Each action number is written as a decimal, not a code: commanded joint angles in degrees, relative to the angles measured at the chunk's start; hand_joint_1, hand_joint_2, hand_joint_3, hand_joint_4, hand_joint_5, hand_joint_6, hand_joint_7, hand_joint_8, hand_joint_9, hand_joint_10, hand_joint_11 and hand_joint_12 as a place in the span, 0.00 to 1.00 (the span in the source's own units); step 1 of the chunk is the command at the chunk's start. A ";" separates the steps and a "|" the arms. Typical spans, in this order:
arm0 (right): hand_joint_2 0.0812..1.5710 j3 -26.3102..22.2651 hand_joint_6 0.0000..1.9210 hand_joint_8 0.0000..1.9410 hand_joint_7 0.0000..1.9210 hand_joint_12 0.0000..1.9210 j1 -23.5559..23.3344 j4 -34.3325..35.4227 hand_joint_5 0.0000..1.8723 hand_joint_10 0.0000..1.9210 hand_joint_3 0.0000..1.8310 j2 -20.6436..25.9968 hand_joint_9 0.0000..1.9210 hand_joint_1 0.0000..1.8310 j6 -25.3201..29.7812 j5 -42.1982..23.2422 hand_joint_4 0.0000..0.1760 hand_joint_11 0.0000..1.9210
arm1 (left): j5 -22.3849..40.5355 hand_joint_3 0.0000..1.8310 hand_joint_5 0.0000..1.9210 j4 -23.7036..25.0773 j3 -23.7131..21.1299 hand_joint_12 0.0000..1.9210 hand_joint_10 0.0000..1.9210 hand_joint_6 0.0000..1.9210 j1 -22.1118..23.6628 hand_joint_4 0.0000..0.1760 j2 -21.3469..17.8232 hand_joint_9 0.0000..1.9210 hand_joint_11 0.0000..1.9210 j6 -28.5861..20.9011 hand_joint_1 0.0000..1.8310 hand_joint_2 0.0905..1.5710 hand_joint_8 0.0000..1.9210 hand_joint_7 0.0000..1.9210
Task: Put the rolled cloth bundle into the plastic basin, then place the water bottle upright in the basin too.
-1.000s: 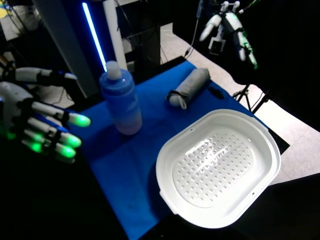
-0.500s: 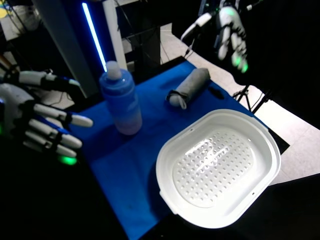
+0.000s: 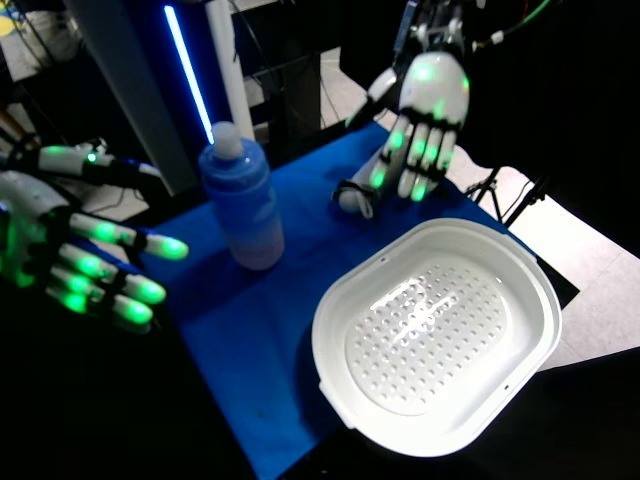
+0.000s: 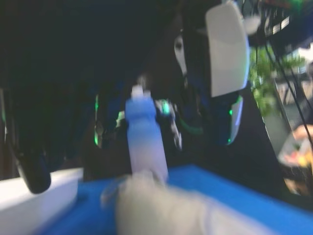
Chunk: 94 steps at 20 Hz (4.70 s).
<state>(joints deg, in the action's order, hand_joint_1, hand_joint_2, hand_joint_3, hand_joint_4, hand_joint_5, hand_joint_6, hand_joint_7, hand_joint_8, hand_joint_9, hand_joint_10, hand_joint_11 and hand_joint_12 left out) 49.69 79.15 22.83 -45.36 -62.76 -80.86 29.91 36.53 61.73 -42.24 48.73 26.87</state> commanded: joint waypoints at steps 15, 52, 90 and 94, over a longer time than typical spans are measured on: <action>0.76 0.32 0.00 0.00 0.11 0.00 -0.47 0.00 0.20 0.00 0.00 -0.16 0.08 0.12 0.62 -7.12 1.00 0.13 | -2.35 0.00 0.26 12.57 2.76 0.81 0.04 0.01 -0.29 0.44 5.47 0.31 0.00 -12.96 0.53 0.66 0.02 0.29; 0.77 2.14 0.00 0.00 0.13 0.00 -0.48 -0.36 0.21 0.00 0.00 -2.35 0.12 0.13 0.63 -7.11 0.85 0.16 | 0.62 0.03 0.46 -19.61 24.32 1.00 1.00 1.00 23.49 1.00 21.33 0.71 0.77 13.91 0.87 0.75 1.00 0.60; 0.68 4.28 0.00 0.00 0.09 0.00 -2.38 -2.06 0.13 0.00 0.00 -4.36 0.09 0.28 4.03 -7.10 1.00 0.11 | -0.85 0.00 0.01 -25.06 28.81 0.23 0.00 0.00 18.98 1.00 22.52 0.04 0.00 13.35 0.15 0.54 0.00 0.02; 0.62 4.27 0.00 0.00 0.04 0.00 -4.53 -2.91 0.04 0.00 0.00 -3.95 0.06 0.38 4.05 -7.11 1.00 0.12 | 8.52 0.00 0.00 -26.08 22.36 0.00 0.00 0.00 13.91 1.00 14.99 0.00 0.00 8.36 0.14 0.50 0.00 0.00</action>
<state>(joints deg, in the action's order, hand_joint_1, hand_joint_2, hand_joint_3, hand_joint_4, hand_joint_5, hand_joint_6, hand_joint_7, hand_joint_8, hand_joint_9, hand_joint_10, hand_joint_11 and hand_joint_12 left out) 53.89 75.00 19.88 -49.52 -59.31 -80.71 30.92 11.51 83.24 -29.47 63.22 35.31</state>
